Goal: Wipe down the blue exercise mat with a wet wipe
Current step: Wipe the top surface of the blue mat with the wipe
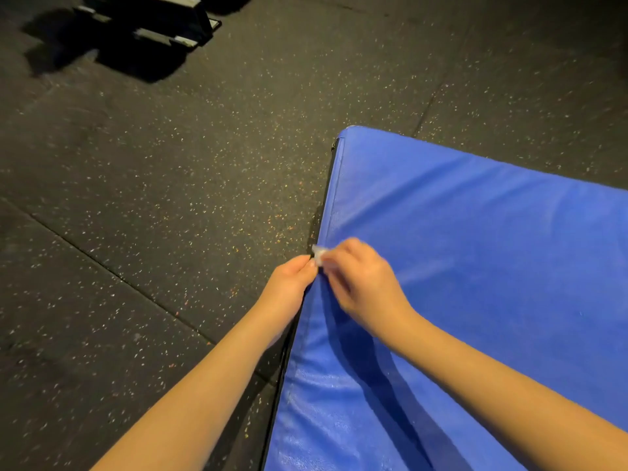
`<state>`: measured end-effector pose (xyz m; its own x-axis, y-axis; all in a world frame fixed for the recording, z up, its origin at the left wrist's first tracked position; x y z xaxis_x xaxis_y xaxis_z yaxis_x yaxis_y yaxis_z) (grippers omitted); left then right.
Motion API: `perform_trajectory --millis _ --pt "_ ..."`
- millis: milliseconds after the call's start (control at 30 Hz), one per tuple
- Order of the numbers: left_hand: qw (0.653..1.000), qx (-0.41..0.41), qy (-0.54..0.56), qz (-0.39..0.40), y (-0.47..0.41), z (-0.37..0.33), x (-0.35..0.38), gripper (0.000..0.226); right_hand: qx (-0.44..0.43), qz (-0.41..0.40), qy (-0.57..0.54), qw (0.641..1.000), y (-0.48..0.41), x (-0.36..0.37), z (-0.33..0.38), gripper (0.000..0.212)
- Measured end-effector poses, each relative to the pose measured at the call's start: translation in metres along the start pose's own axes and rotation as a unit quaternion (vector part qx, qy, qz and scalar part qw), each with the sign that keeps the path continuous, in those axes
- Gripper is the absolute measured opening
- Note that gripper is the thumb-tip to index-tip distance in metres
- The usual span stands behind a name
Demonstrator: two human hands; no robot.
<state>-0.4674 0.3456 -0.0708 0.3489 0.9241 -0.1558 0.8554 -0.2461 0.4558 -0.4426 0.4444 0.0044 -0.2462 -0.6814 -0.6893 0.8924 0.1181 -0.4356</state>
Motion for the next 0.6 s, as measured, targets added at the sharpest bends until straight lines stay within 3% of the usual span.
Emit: perform_trajectory --millis 67,200,233,367,433,500,533,600 --pt "1.000 -0.003 0.003 -0.008 0.002 0.000 0.000 0.026 -0.044 0.030 0.004 0.999 0.009 0.001 0.003 0.019" --pt "1.000 -0.013 0.011 -0.018 0.000 -0.002 0.001 0.025 0.137 -0.105 0.020 0.985 0.001 -0.027 -0.051 0.017" --pt "1.000 -0.010 -0.004 -0.024 0.000 -0.002 -0.001 0.024 0.149 -0.111 0.015 0.983 0.007 -0.025 -0.047 0.013" --pt "0.998 0.013 -0.055 -0.034 0.003 -0.002 -0.003 0.029 0.014 0.006 0.008 1.000 0.033 0.004 -0.005 0.006" --pt "0.996 0.015 -0.087 -0.029 0.001 -0.005 0.000 0.027 0.103 -0.038 0.012 0.994 0.025 -0.016 -0.041 0.013" --pt "0.990 0.023 -0.140 -0.027 0.000 -0.013 0.002 0.032 0.262 -0.119 0.005 0.958 0.024 -0.037 -0.090 0.020" --pt "0.987 0.029 -0.156 -0.028 0.001 -0.016 0.003 0.033 0.294 -0.134 -0.007 0.946 0.026 -0.039 -0.098 0.021" --pt "0.983 0.035 -0.176 -0.027 0.002 -0.018 0.003 0.031 0.226 -0.111 -0.011 0.968 0.027 -0.030 -0.074 0.023"
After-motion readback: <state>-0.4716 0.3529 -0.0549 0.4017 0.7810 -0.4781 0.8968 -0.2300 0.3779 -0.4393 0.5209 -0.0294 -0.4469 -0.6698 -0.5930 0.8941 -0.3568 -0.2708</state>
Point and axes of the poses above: each hand's wrist, its own y-axis away from the middle knuckle, its own x-axis out of the palm, z = x × y, the point moved 10 cm from there along -y, towards the middle knuckle, and after that the axes turned 1 degree about y, right-handed, at the moved point
